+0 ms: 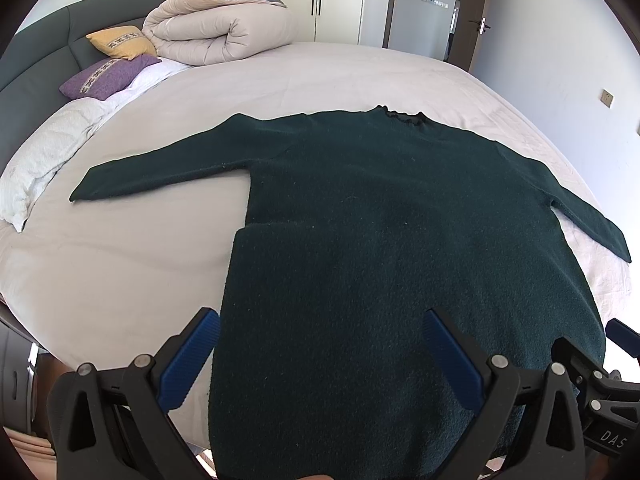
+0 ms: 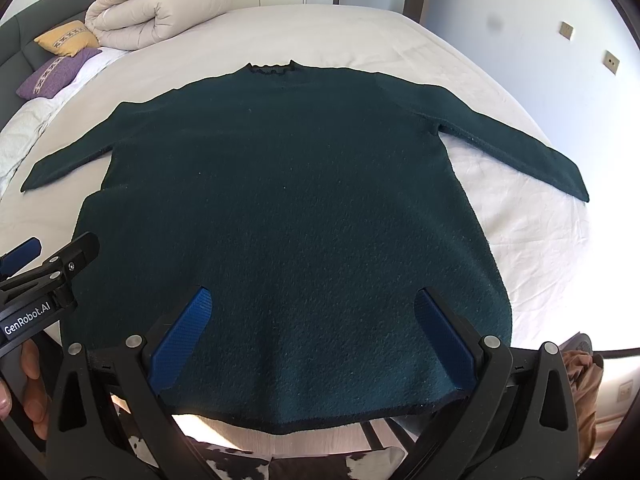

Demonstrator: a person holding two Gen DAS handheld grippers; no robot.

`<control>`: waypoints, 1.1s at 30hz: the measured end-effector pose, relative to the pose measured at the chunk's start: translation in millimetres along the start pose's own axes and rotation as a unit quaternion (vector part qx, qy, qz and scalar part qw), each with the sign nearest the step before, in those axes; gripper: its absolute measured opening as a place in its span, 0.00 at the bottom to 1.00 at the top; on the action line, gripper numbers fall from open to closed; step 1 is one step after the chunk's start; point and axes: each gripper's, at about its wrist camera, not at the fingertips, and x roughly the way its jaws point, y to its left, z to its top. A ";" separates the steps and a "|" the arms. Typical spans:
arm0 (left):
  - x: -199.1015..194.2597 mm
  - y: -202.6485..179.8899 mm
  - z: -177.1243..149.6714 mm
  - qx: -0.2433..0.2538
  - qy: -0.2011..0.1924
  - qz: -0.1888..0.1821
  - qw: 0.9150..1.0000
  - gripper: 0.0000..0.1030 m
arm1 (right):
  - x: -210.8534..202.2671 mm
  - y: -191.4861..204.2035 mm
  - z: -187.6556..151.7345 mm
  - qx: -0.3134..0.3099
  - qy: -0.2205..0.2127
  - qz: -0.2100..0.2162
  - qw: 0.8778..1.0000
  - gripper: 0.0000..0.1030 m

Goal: Fold small clothes

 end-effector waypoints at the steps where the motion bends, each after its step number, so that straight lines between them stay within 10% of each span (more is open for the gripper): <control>1: 0.2 0.3 -0.5 0.000 0.000 0.000 1.000 1.00 | -0.1 -0.3 0.9 0.000 0.001 0.000 1.000 1.00; 33: 0.4 -0.1 -3.4 -0.001 0.001 -0.002 1.000 1.00 | 2.8 2.4 -2.6 0.000 0.005 0.001 1.000 1.00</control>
